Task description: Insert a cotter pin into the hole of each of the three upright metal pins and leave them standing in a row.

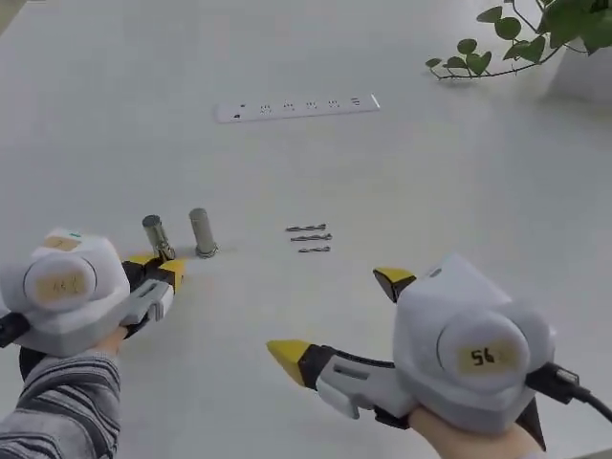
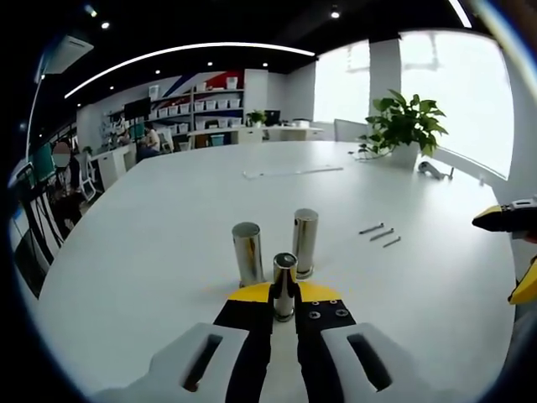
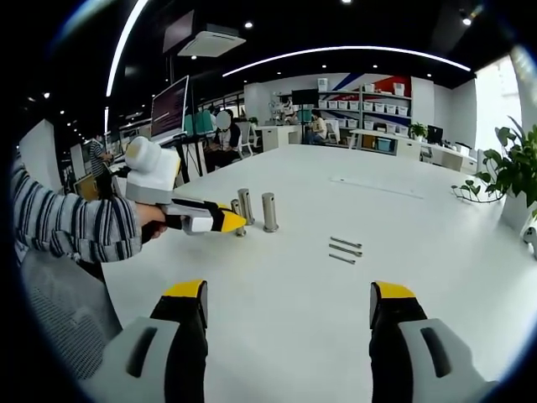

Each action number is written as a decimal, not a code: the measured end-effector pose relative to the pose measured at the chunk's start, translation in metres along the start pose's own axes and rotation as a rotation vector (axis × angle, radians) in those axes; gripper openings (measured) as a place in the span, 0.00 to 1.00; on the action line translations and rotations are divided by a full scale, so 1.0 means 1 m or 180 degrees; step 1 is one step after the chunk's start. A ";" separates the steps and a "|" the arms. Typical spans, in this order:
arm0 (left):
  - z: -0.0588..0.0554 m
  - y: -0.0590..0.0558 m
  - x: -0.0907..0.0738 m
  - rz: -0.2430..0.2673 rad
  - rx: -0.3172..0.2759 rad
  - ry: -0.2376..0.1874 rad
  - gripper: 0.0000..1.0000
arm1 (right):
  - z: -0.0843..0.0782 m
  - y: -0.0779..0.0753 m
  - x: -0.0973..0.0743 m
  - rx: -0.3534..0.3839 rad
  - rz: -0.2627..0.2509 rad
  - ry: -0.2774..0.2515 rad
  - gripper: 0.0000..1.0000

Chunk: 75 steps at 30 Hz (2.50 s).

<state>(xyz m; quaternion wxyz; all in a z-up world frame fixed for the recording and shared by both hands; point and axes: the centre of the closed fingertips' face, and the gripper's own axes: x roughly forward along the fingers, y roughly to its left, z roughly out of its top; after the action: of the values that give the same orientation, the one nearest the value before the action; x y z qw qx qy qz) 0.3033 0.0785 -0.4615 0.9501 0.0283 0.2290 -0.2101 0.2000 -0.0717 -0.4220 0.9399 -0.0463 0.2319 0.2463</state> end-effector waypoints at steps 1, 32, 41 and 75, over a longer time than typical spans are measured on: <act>0.000 0.000 0.000 0.0020 0.0002 0.0000 0.05 | 0.000 0.000 0.000 -0.0001 0.0000 -0.0006 0.77; -0.002 -0.038 0.000 0.0423 -0.0274 -0.0075 0.06 | 0.004 0.000 -0.002 0.0004 0.0004 -0.0033 0.77; 0.000 -0.038 0.001 0.0436 -0.0256 -0.0091 0.07 | 0.003 0.000 -0.002 0.0014 0.0007 -0.0014 0.76; 0.009 -0.048 -0.043 -0.0005 0.0092 -0.0071 0.77 | -0.001 -0.030 0.003 -0.0391 0.0527 0.0656 0.51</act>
<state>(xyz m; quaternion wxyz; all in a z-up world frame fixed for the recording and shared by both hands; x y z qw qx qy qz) 0.2522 0.0501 -0.4321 0.9519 0.0395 0.2154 -0.2145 0.2163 -0.0968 -0.4251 0.8830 -0.1096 0.3147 0.3307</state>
